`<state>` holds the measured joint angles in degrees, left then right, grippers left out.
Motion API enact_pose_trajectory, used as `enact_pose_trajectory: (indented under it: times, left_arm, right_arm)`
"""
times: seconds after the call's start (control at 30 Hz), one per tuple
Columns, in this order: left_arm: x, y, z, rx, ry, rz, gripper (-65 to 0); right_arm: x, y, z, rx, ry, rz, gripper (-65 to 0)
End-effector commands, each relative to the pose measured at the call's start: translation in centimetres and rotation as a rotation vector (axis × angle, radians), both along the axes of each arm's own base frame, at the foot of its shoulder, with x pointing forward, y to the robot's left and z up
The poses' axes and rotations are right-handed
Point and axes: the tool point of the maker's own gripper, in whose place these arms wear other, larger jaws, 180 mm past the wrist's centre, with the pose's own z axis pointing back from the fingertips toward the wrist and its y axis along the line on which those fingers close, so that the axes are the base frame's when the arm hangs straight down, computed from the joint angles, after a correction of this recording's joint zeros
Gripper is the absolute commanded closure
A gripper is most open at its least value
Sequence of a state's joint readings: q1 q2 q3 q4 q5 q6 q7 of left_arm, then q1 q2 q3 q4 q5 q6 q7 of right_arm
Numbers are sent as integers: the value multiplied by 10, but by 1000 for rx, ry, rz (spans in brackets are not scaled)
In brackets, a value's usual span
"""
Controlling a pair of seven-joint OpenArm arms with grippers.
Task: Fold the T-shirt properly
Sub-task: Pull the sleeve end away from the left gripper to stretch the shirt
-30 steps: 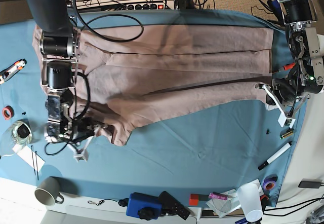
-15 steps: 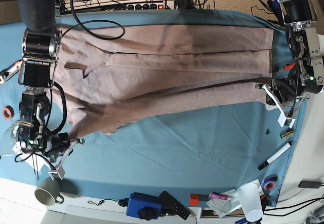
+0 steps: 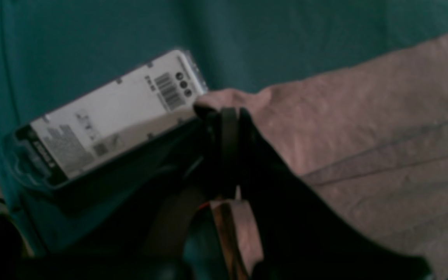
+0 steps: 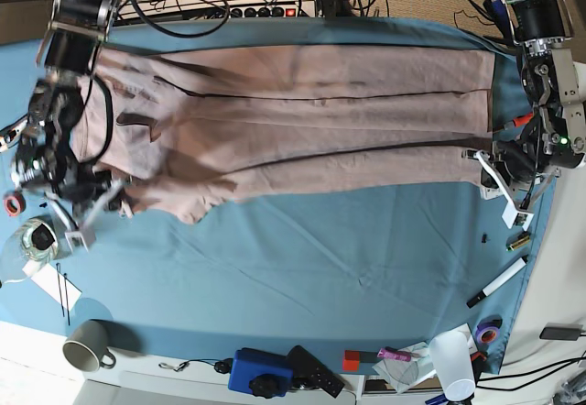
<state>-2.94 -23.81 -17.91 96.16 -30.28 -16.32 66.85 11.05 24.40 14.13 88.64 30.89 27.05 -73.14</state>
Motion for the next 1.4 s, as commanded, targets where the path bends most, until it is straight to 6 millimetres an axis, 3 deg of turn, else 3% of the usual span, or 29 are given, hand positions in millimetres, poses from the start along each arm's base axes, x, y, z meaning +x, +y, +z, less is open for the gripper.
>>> enact_pose_trajectory:
  times: [0.0,0.27,0.67,0.87,1.2,1.37]
  left_arm:
    - [6,4,11,11,-35,-3,0]
    - [4,4,10,13,-21,-4,0]
    - [2,9,8,36,-8,0,0]
    - [-5,17,4,63,18,2,0]
    - [-9,15,1,51,29,-1,0]
    - [-11,13,-1,42,35,-4,0]
  right_arm:
    - [6,-8,20,-13,-66,-4,0]
    - [-25,-34,31,-23,-124,-81,0]
    - [-44,-53,48,75,-183,-114,0]
    - [-70,-56,36,63,-139,-115,0]
    - [-96,-39,47,-44,-141,-28,0]
    - [-95,-38,50,-48,-170,-23,0]
